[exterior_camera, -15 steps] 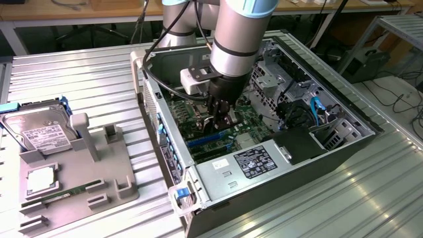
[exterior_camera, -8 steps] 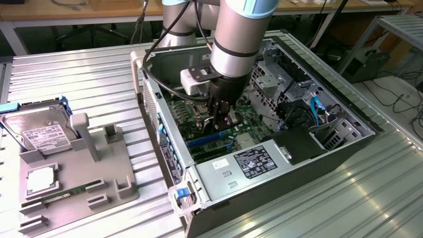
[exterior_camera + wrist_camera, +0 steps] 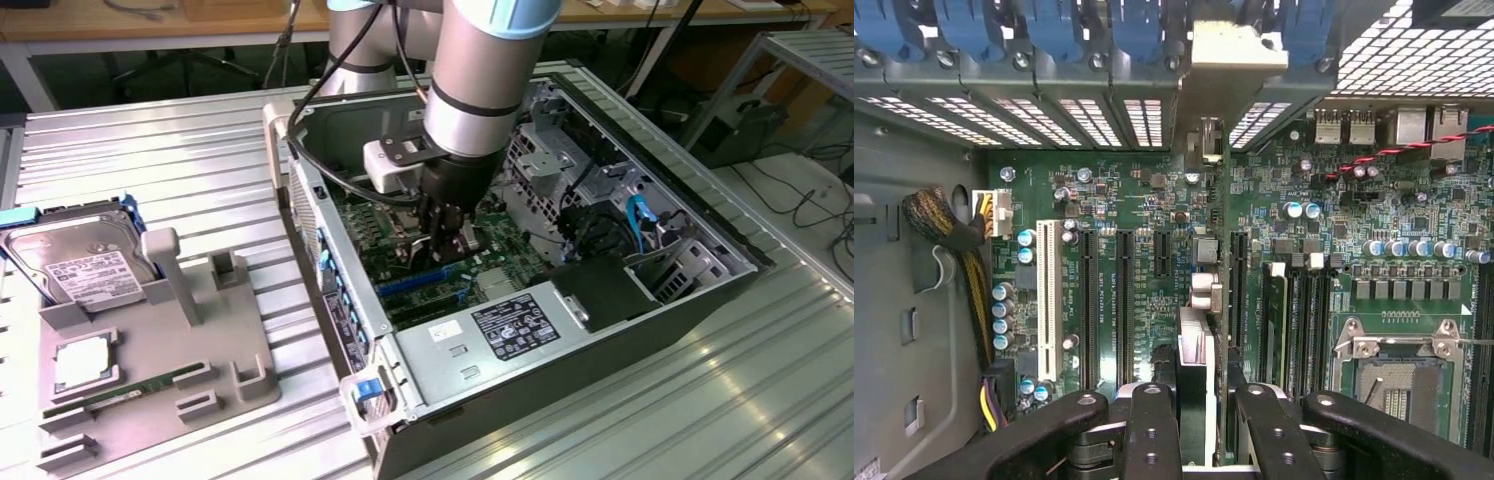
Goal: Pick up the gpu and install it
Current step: 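Press down on the gpu until it lock into place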
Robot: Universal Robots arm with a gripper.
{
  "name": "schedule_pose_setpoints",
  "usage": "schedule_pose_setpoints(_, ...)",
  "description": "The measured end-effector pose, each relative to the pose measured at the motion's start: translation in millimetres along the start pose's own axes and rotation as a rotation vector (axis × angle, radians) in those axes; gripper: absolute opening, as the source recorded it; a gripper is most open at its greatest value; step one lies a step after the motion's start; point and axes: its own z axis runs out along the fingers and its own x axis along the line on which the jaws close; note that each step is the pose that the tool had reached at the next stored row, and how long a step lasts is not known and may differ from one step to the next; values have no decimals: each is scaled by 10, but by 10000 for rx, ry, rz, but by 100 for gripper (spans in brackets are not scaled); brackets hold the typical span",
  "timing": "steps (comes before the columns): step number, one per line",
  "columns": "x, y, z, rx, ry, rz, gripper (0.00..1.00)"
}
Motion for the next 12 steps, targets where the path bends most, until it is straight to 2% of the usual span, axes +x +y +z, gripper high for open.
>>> schedule_pose_setpoints(12,0,23,43,7,2,1,27)
